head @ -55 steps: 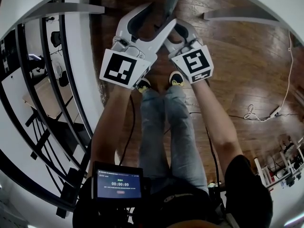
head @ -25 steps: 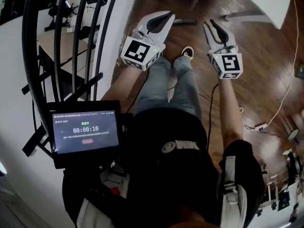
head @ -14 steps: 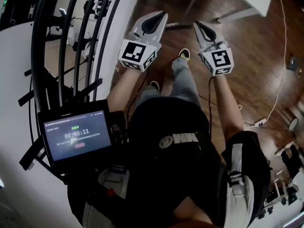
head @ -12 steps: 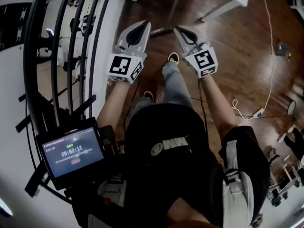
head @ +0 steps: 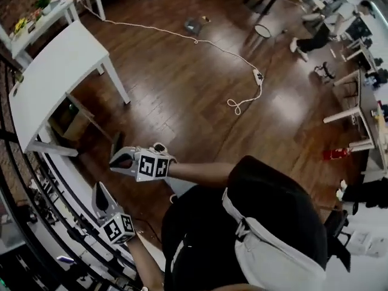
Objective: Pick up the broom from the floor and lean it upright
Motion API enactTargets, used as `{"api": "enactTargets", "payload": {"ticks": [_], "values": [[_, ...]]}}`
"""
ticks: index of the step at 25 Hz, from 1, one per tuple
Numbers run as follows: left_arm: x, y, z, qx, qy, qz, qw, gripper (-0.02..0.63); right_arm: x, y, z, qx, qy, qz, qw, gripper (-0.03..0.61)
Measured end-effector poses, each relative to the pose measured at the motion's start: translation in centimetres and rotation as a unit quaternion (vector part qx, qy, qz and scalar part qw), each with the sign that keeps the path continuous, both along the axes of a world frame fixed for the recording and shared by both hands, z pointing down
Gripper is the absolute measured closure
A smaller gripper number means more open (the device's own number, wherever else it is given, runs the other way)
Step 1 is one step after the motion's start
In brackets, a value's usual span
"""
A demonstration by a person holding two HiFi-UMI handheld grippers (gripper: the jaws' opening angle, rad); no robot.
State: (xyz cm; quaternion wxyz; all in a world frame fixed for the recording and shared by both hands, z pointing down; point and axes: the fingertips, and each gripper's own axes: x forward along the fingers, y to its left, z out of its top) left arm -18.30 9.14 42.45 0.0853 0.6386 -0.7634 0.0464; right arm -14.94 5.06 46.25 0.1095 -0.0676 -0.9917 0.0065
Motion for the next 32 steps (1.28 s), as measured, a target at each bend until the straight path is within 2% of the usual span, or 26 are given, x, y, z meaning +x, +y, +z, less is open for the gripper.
{"api": "enactTargets", "payload": {"ticks": [2, 6, 11, 18, 26, 32], "values": [[2.8, 1.1, -1.1, 0.008, -0.006, 0.023, 0.9997, 0.595, 2.8, 1.9, -2.0, -0.002, -0.014, 0.008, 1.000, 0.574], [7.6, 0.1, -2.8, 0.038, -0.007, 0.076, 0.9963, 0.595, 8.1, 2.4, -5.0, 0.002, -0.034, 0.043, 0.998, 0.575], [12.1, -0.3, -3.8, 0.051, -0.007, 0.107, 0.9929, 0.595, 12.4, 3.7, -5.4, -0.013, -0.036, 0.066, 0.997, 0.574], [18.1, -2.6, -5.4, 0.059, -0.007, 0.141, 0.9882, 0.595, 17.4, 2.2, -7.0, 0.001, -0.042, 0.089, 0.995, 0.575], [20.4, -3.7, -6.0, 0.065, -0.006, 0.140, 0.9880, 0.595, 19.2, 1.5, -7.7, -0.002, -0.058, 0.085, 0.995, 0.575], [20.7, -4.5, -6.8, 0.068, -0.014, 0.139, 0.9878, 0.595, 19.0, 1.0, -8.3, 0.000, -0.066, 0.079, 0.995, 0.575]]}}
